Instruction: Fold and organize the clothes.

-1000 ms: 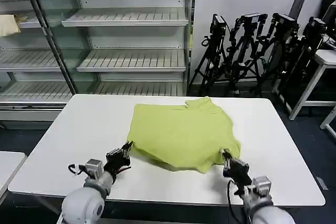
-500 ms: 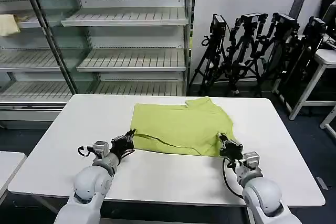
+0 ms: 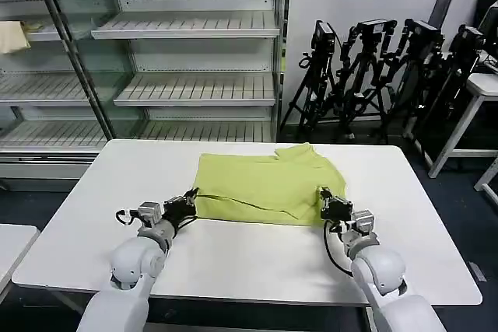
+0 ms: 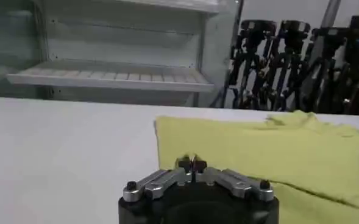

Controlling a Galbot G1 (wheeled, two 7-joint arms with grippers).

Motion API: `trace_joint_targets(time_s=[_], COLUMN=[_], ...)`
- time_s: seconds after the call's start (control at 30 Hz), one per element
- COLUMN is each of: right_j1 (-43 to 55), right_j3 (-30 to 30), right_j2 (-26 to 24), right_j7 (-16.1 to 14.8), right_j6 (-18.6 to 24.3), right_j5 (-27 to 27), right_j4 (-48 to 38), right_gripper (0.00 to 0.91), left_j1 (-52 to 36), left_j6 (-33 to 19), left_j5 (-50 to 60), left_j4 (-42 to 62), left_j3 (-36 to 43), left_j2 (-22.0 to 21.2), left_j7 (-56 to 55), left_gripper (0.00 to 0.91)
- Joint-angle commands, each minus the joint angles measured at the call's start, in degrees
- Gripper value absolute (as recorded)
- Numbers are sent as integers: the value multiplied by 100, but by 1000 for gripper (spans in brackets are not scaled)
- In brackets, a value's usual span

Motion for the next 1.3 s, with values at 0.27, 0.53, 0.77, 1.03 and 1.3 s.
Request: trace_joint_targets(time_s=[0.27, 0.53, 0.77, 1.03, 1.3], right_j1=[175, 329, -491, -1516, -1690], right_j3=[-46, -22, 334, 877, 934], right_j2=[81, 86, -161, -302, -305], right_j7=[3, 79, 209, 401, 241], right_j6=[-24, -29, -363, -947, -1038], right_j5=[-123, -122, 132, 124, 220], right_j4=[-208, -245, 592, 1266, 1281], right_gripper=[907, 907, 907, 292, 0], left_j1=[-90, -30, 492, 874, 697], left_j6=[3, 2, -3, 18, 27], left_j5=[4, 166, 162, 597, 680], left_j4=[130, -13, -670, -757, -466], left_j3=[20, 16, 9, 279, 292], left_j2=[24, 97, 216, 143, 104], left_j7=[13, 94, -82, -175, -444], left_gripper=[907, 907, 907, 584, 10])
